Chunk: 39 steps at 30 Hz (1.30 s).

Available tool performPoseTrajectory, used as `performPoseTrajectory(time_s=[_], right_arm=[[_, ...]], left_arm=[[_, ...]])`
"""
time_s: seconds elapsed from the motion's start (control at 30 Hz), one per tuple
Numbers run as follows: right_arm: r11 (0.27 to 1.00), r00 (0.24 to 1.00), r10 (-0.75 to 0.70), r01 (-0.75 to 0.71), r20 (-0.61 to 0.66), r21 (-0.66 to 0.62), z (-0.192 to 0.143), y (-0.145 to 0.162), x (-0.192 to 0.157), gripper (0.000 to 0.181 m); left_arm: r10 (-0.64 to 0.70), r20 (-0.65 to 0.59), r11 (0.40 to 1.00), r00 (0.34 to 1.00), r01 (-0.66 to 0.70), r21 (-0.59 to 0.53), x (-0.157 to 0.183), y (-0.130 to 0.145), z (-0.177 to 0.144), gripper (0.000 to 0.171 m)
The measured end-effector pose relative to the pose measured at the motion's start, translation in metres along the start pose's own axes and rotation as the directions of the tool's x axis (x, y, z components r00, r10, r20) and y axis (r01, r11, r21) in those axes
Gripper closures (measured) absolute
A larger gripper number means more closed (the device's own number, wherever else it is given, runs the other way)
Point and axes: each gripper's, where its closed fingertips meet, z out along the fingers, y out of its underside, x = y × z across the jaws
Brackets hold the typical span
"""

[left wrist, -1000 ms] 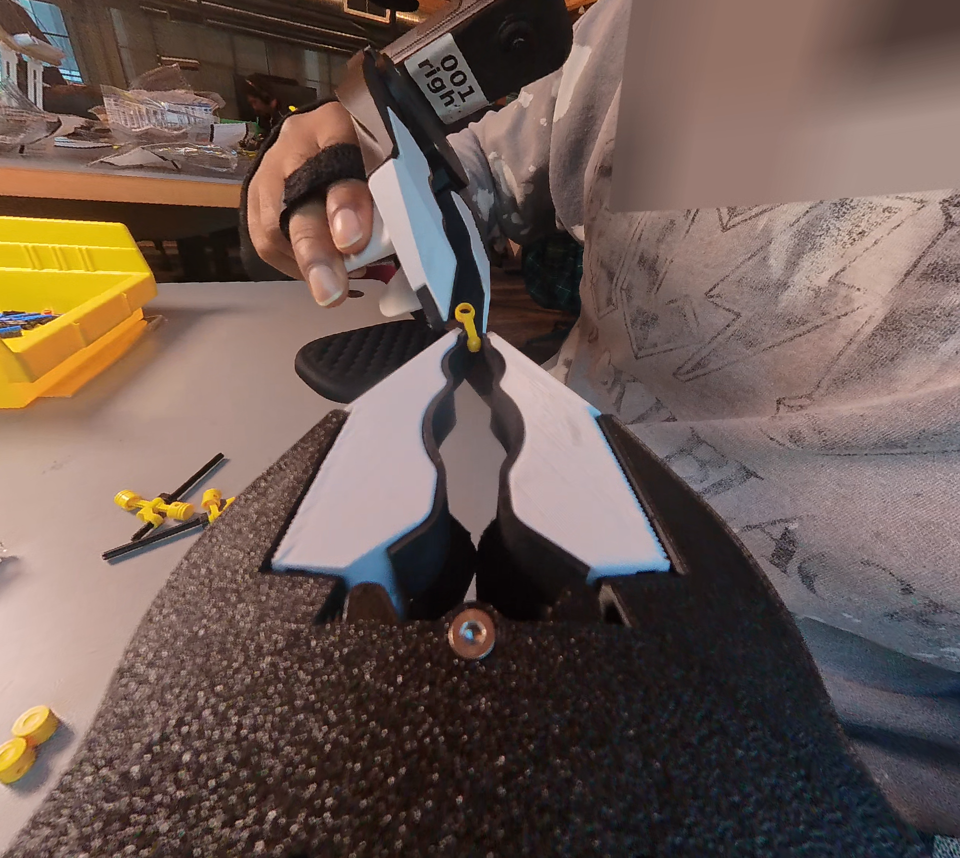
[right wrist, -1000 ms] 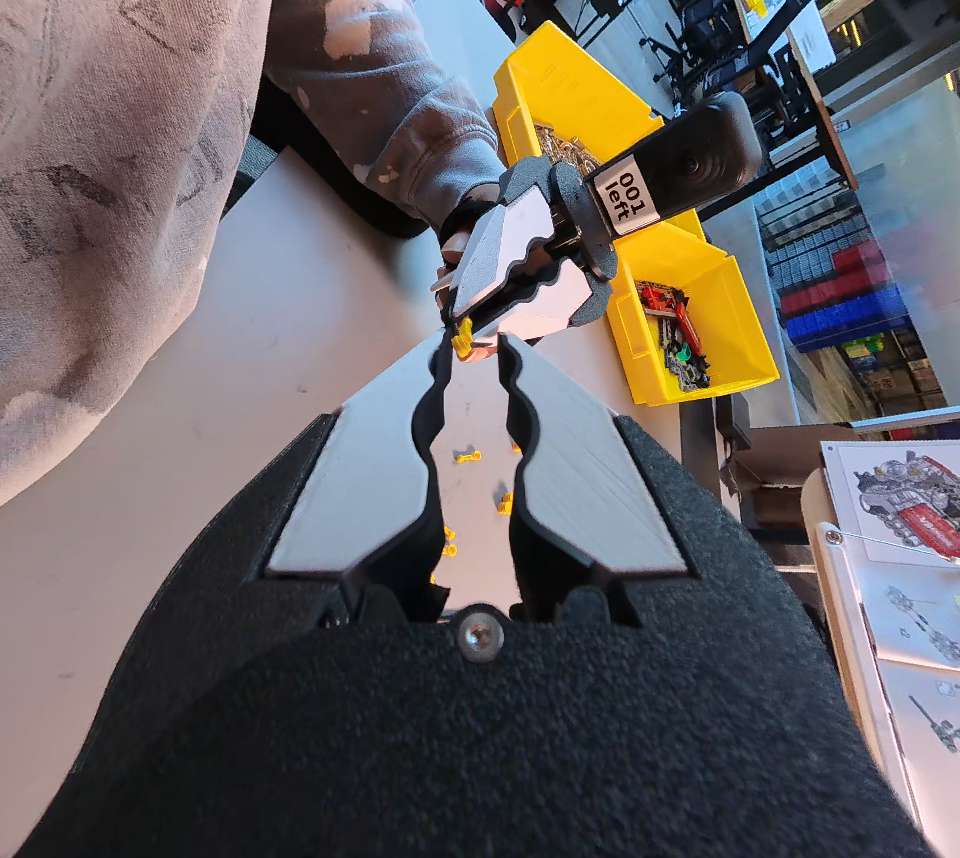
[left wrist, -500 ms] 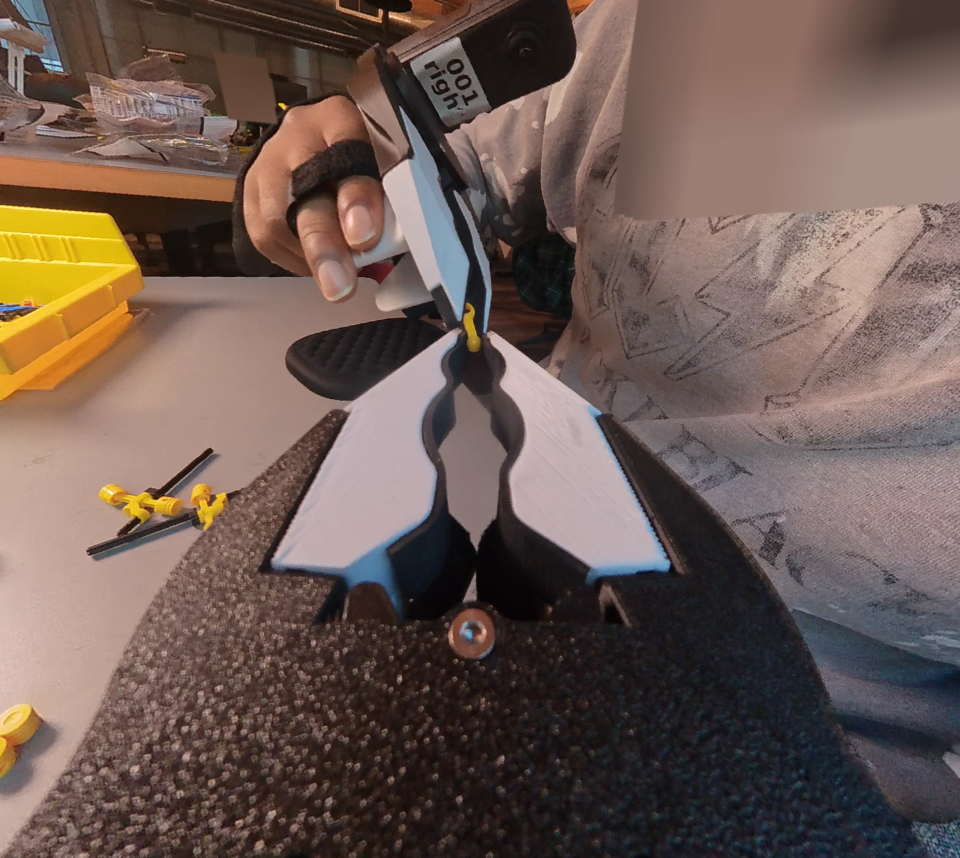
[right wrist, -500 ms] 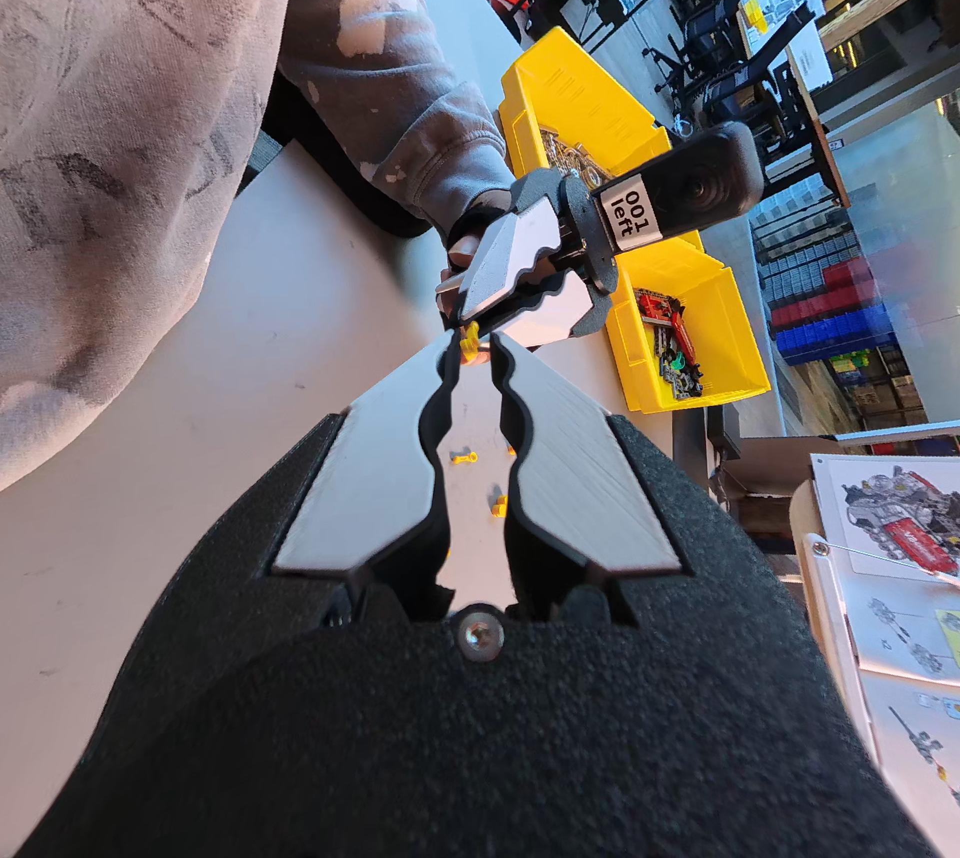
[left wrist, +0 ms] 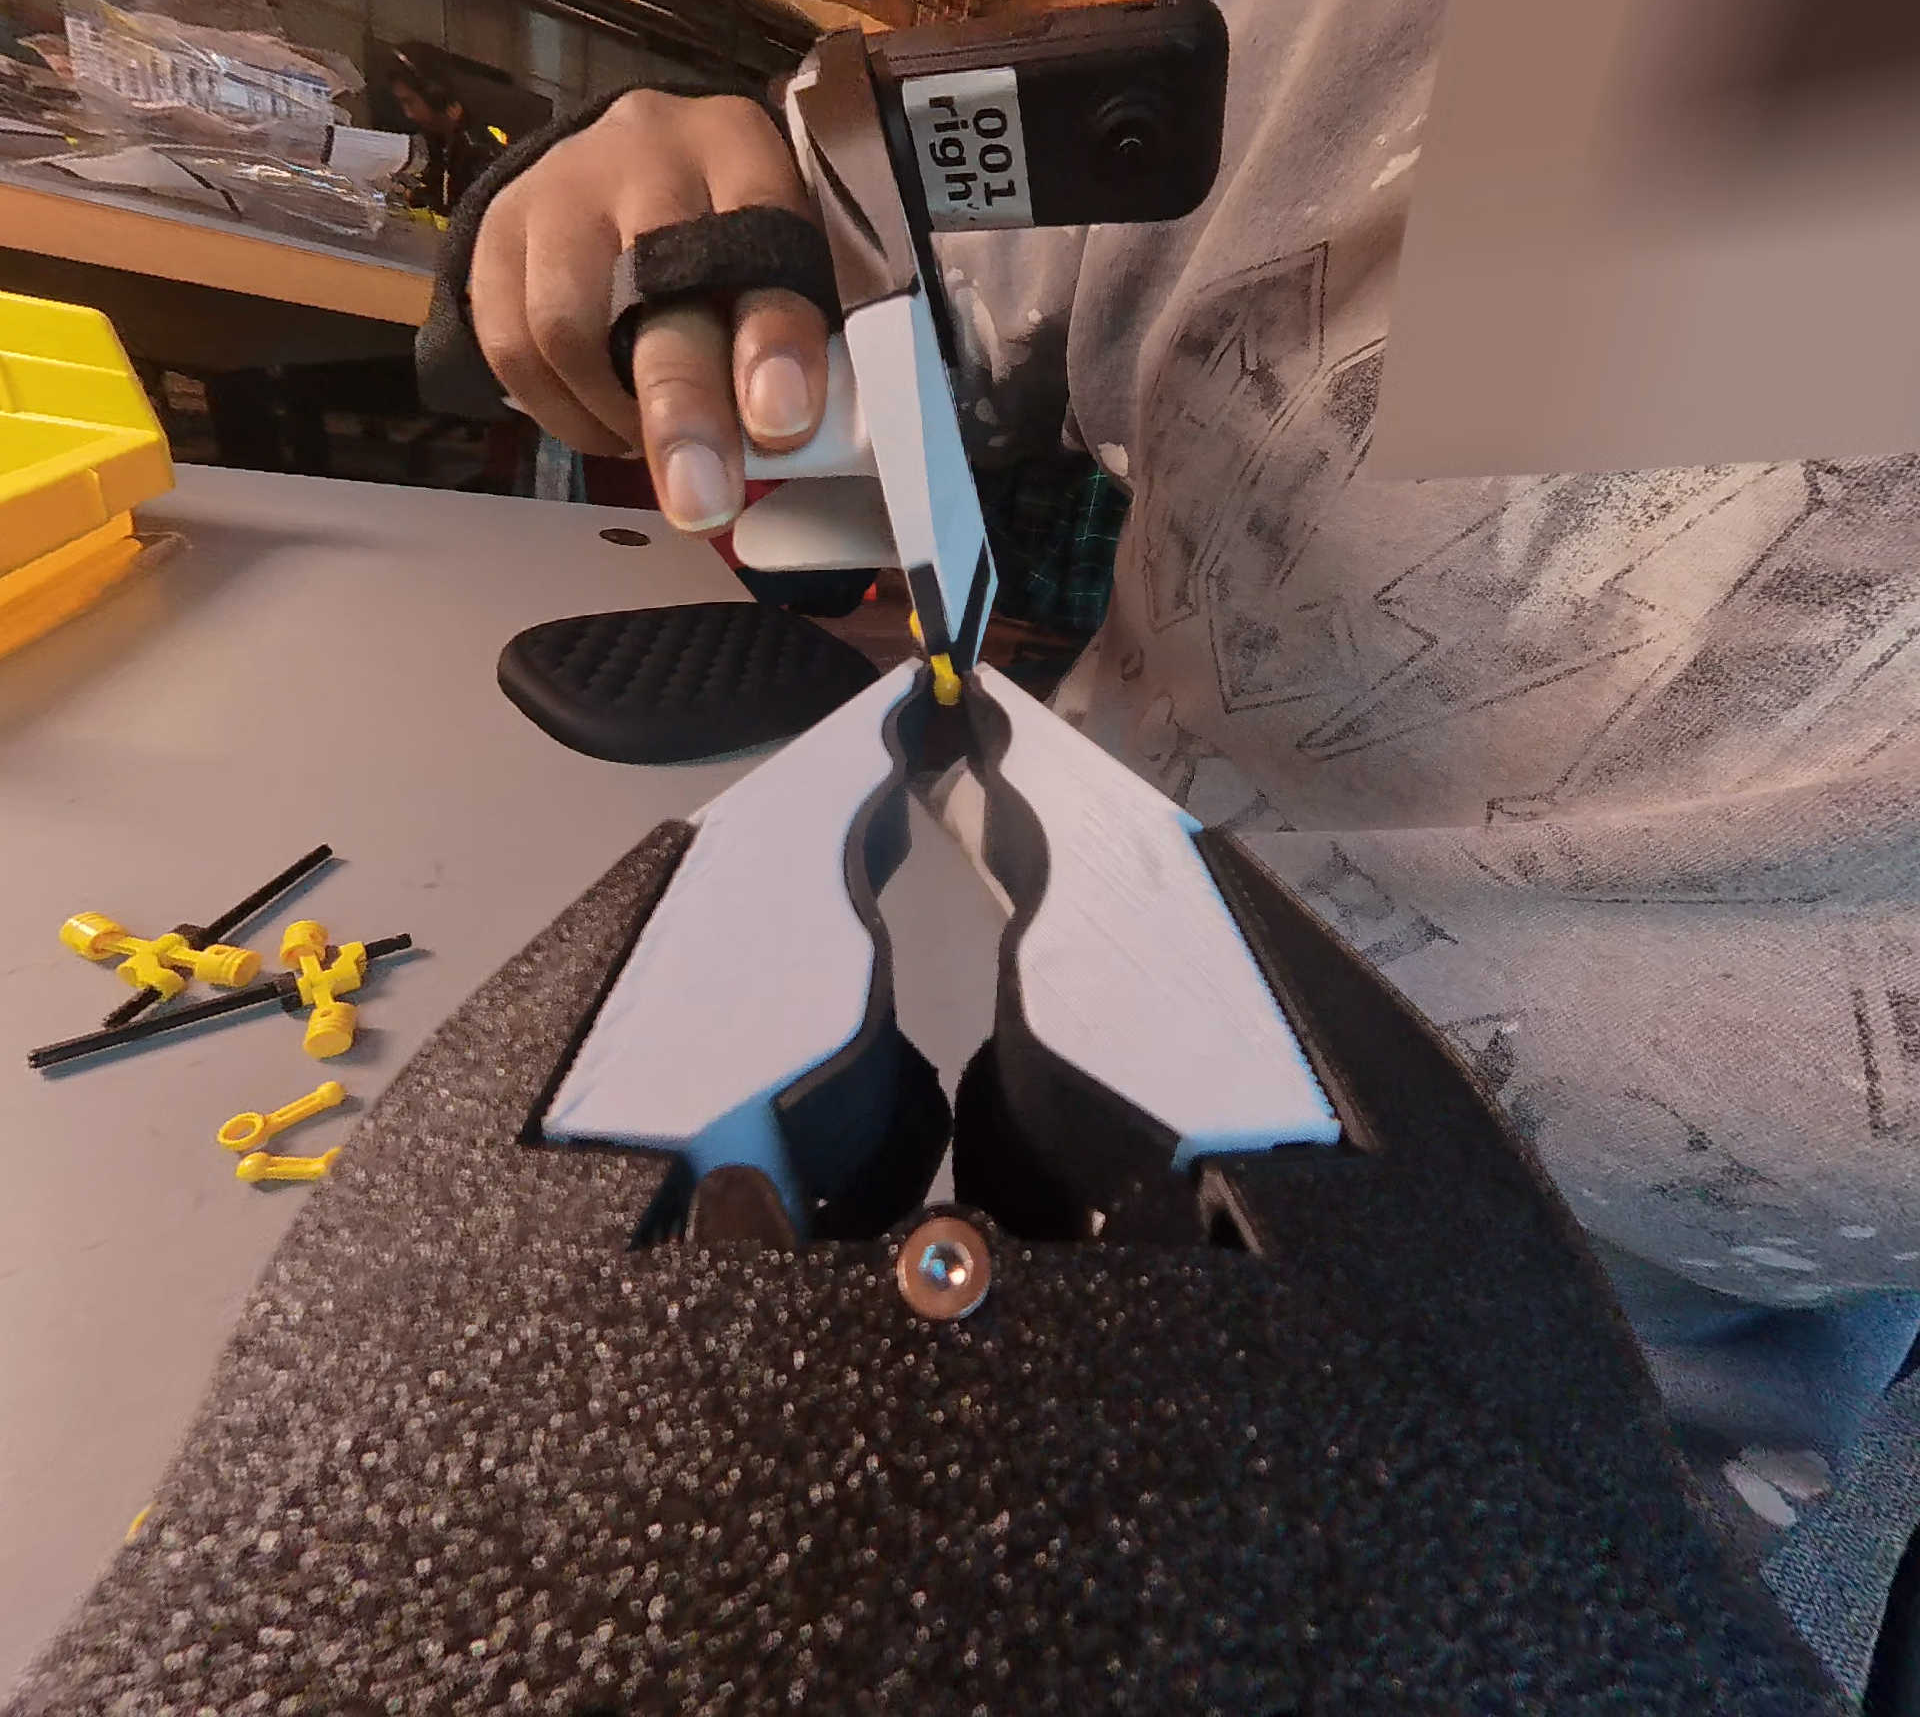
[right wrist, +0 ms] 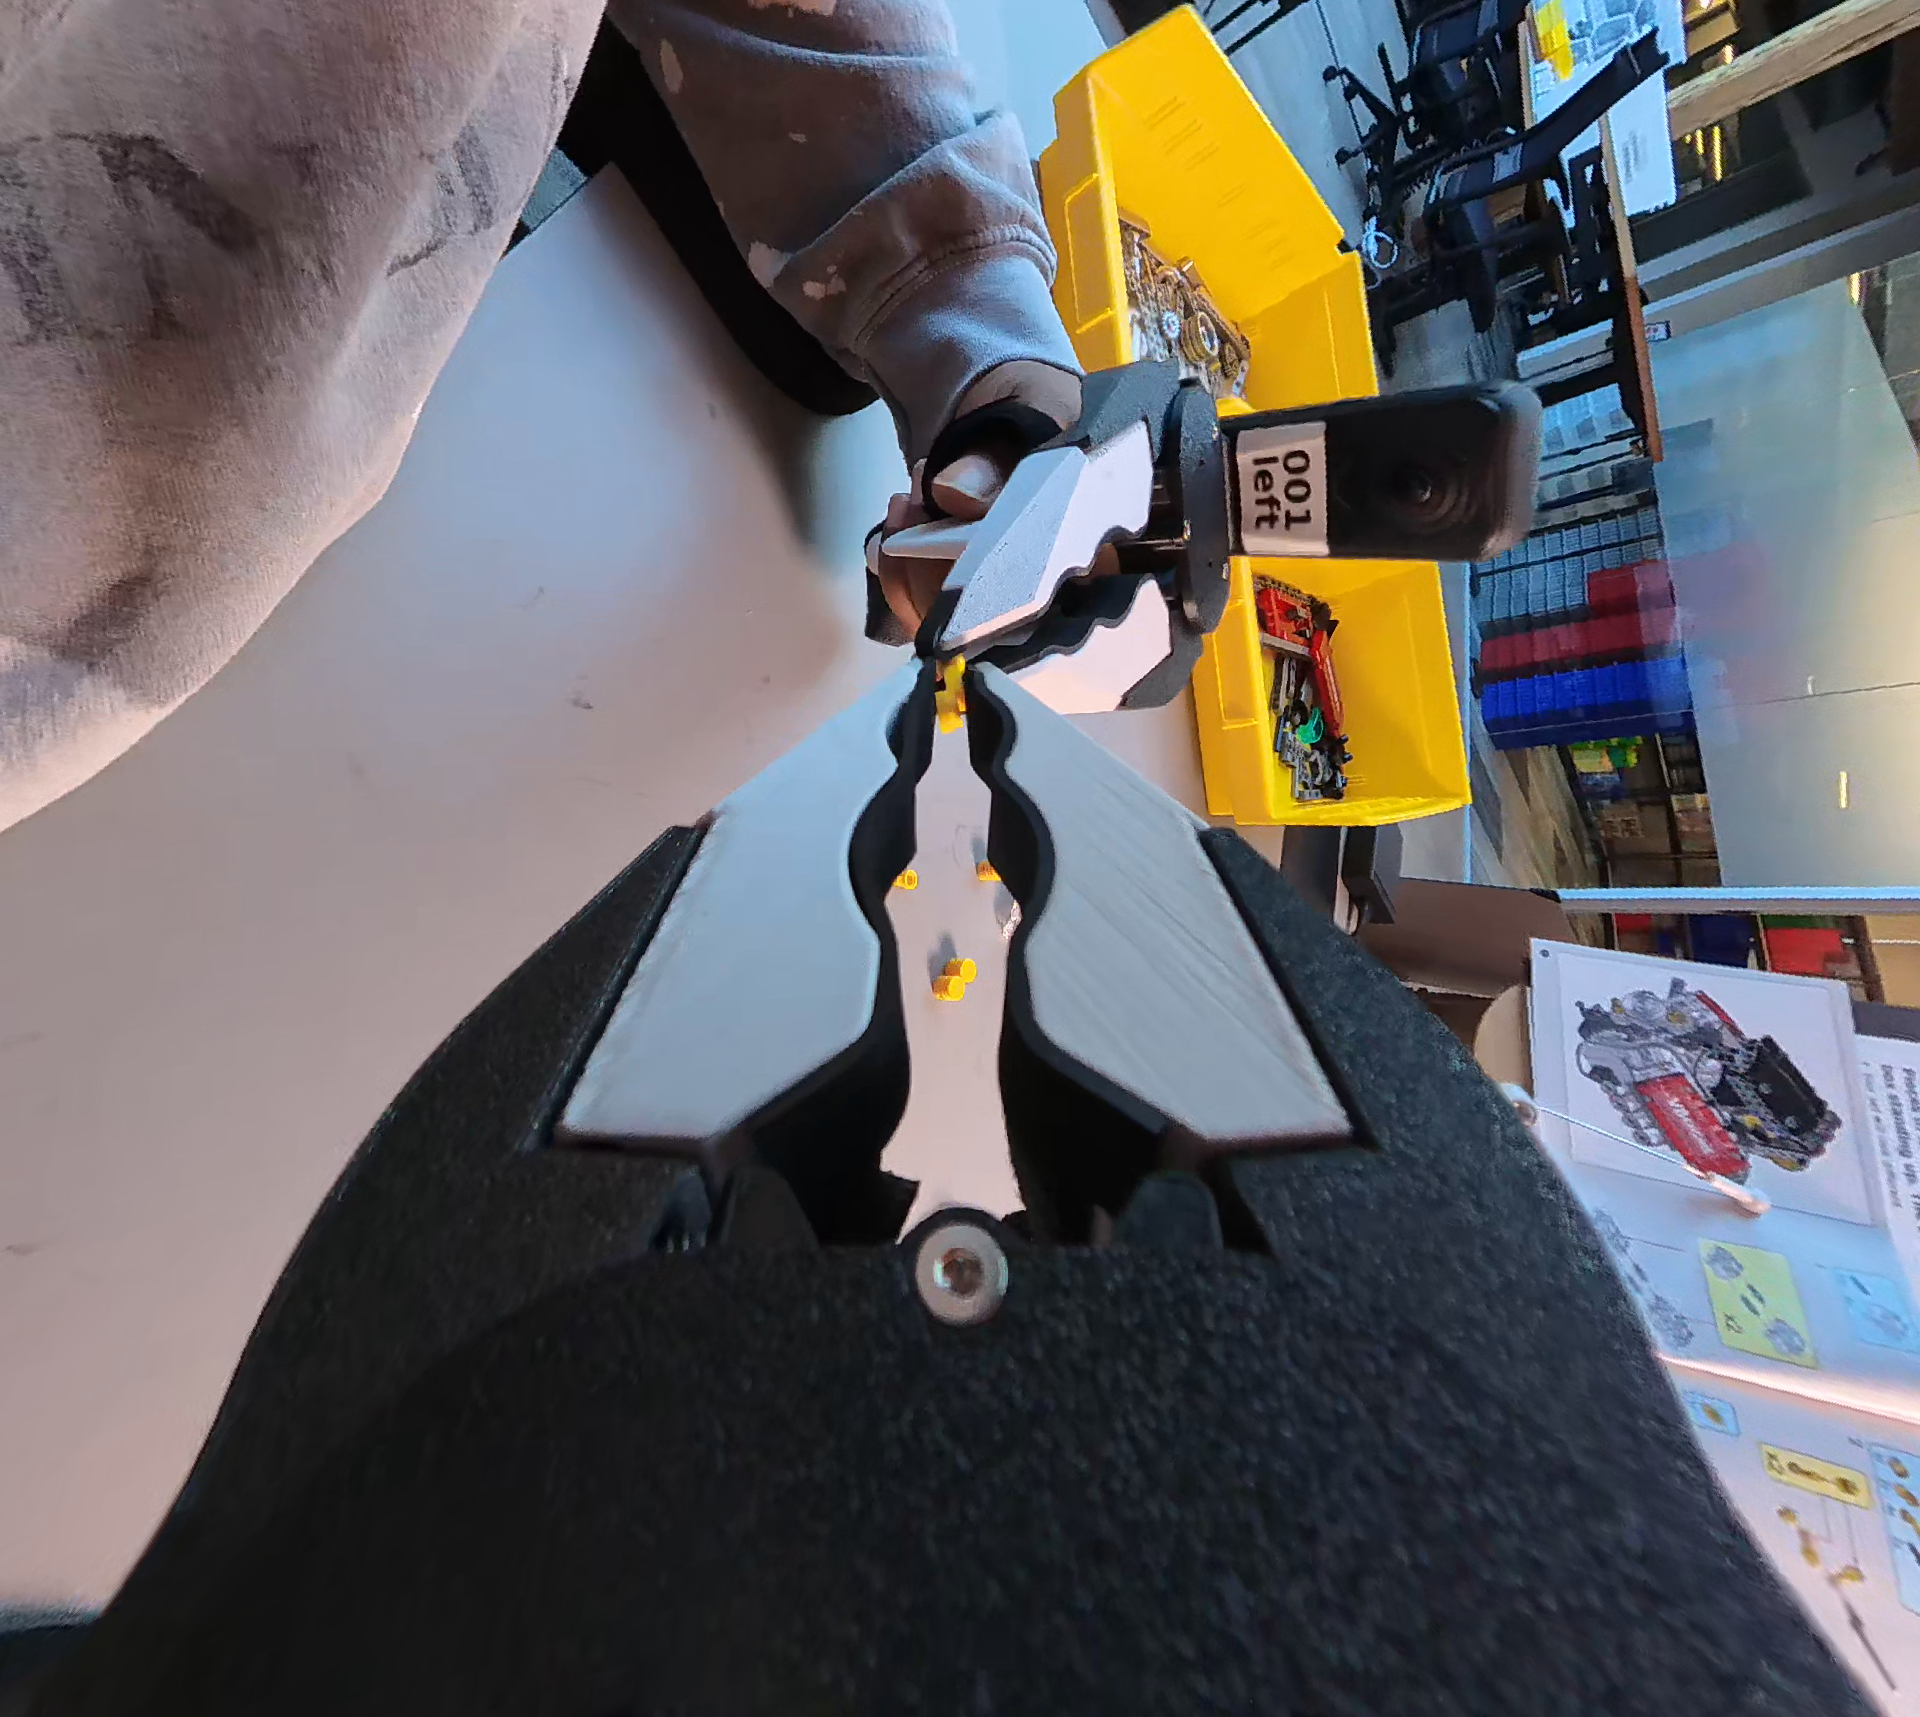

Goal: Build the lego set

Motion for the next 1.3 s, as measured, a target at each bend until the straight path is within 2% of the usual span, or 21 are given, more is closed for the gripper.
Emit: performPoseTrajectory(time_s=[0.17,0.27,0.33,0.47,0.6,0.73,0.93,1.3], right_arm=[[0.997,0.996,0.058,-0.055,0.063,-0.048,0.003,0.008,-0.008,0.177],[0.97,0.966,0.223,-0.207,0.128,-0.127,0.005,0.031,-0.016,0.178],[0.933,0.929,0.327,-0.288,0.173,-0.217,0.006,0.057,-0.028,0.177],[0.879,0.886,0.413,-0.326,0.212,-0.349,0.013,0.096,-0.056,0.177],[0.85,0.863,0.457,-0.352,0.216,-0.392,0.019,0.111,-0.07,0.177],[0.832,0.854,0.485,-0.386,0.187,-0.398,0.018,0.116,-0.075,0.177],[0.818,0.847,0.511,-0.426,0.148,-0.386,0.013,0.117,-0.08,0.177],[0.804,0.834,0.543,-0.482,0.101,-0.347,0.008,0.112,-0.077,0.177]], left_arm=[[-0.017,0.031,0.999,0.999,0.018,-0.049,-0.007,0.008,0.001,0.166],[0.016,0.201,0.994,0.979,0.007,-0.112,-0.033,0.014,-0.011,0.161],[0.06,0.322,0.978,0.945,0.009,-0.21,-0.052,0.027,-0.023,0.156],[0.139,0.396,0.879,0.908,0.071,-0.471,-0.07,0.078,-0.023,0.152],[0.193,0.42,0.786,0.887,0.116,-0.607,-0.078,0.111,-0.017,0.153],[0.213,0.442,0.774,0.871,0.126,-0.621,-0.084,0.115,-0.009,0.154],[0.209,0.455,0.764,0.866,0.146,-0.628,-0.089,0.116,-0.011,0.17],[0.236,0.449,0.734,0.862,0.145,-0.664,-0.086,0.12,-0.022,0.171]])
